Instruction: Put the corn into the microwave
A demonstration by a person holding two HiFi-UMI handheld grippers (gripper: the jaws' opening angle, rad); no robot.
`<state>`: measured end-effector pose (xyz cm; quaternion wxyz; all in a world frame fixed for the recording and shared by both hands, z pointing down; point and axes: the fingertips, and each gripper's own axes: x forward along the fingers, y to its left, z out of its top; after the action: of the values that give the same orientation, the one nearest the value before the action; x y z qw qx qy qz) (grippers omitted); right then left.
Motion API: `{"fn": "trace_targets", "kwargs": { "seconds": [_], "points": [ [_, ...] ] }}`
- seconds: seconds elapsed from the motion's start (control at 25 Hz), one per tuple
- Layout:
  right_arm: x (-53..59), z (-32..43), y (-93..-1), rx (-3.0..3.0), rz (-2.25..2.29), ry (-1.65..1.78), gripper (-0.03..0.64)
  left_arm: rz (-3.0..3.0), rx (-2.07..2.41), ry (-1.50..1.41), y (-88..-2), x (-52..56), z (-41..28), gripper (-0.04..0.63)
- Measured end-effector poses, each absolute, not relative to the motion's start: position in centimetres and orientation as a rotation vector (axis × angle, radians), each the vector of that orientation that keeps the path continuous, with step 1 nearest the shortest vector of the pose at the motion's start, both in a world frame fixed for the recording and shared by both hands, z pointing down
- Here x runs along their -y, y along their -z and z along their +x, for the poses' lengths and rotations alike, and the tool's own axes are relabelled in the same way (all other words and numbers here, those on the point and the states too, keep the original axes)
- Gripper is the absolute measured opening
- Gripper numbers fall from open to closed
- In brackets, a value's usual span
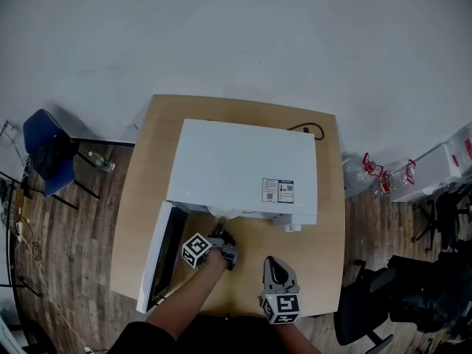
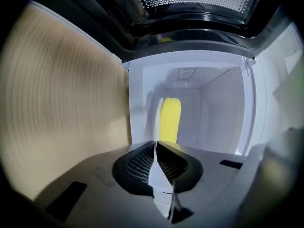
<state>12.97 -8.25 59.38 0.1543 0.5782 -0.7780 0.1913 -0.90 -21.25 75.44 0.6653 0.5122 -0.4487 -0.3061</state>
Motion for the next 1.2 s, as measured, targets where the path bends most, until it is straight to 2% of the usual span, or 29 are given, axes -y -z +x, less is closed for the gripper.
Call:
{"fn": "trace_targets", "kwargs": {
  "seconds": [0.52, 0.76, 1.0, 1.2],
  "points": [
    [8.1, 12.9, -59.5, 2.227, 1.609, -0.507, 0.060, 1.259, 1.025, 0.667, -74.9, 23.3, 0.1, 0.028],
    [8.0, 12.2, -59.3, 2.247, 1.583, -0.477, 0.060, 1.459, 1.105, 0.481, -74.0, 22.1, 0.1, 0.029],
    [7.5, 12.0, -59.2, 2.249, 1.586, -0.480, 0.060, 1.789, 1.219, 0.169, -72.3, 22.0, 1.3, 0.029],
    [7.0, 12.3, -59.2, 2.253, 1.588, -0.482, 0.060, 1.822, 1.242, 0.056, -72.6, 22.5, 1.9, 0.031]
  ]
}}
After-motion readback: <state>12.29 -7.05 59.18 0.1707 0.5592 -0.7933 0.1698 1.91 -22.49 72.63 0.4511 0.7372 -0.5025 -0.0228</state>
